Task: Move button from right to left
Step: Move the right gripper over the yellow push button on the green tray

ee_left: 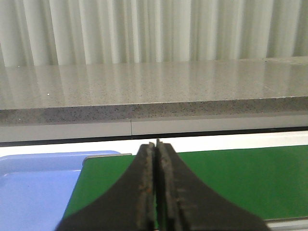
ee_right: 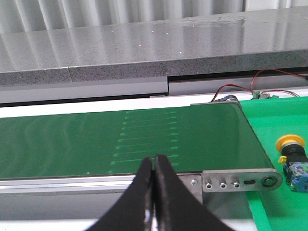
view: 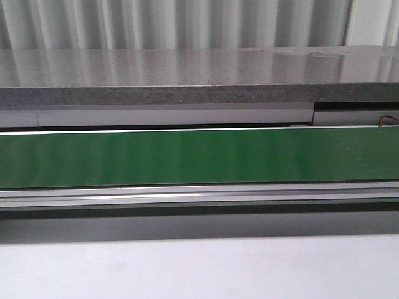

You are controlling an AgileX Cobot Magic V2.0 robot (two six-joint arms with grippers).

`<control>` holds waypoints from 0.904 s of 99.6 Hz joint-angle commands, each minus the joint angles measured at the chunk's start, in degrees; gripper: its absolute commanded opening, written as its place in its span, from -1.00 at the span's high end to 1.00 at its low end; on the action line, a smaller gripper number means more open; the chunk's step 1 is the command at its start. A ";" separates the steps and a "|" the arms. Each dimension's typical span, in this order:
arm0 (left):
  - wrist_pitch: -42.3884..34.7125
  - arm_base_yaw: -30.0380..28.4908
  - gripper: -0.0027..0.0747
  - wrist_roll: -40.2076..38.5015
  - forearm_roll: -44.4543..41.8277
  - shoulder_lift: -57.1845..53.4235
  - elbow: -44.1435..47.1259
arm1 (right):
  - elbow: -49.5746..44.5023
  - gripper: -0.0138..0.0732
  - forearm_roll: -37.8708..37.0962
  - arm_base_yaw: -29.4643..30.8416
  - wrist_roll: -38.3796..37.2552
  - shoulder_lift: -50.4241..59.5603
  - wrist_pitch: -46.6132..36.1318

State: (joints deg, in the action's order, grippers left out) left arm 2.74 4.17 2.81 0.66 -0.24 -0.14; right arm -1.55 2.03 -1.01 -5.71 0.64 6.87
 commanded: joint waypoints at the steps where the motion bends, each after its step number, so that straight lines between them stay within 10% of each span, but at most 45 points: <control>1: -4.74 0.38 0.98 -0.69 0.33 -2.03 1.41 | 0.97 0.84 -0.54 -0.06 0.12 0.85 -4.71; 90: -4.74 0.38 0.98 -0.69 0.33 -2.03 1.41 | 1.13 0.84 -9.58 0.01 2.10 0.85 -8.97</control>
State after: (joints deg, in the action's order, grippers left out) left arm 2.74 4.17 2.81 0.66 -0.24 -0.14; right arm -1.55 -6.63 -1.01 -4.08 0.64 5.99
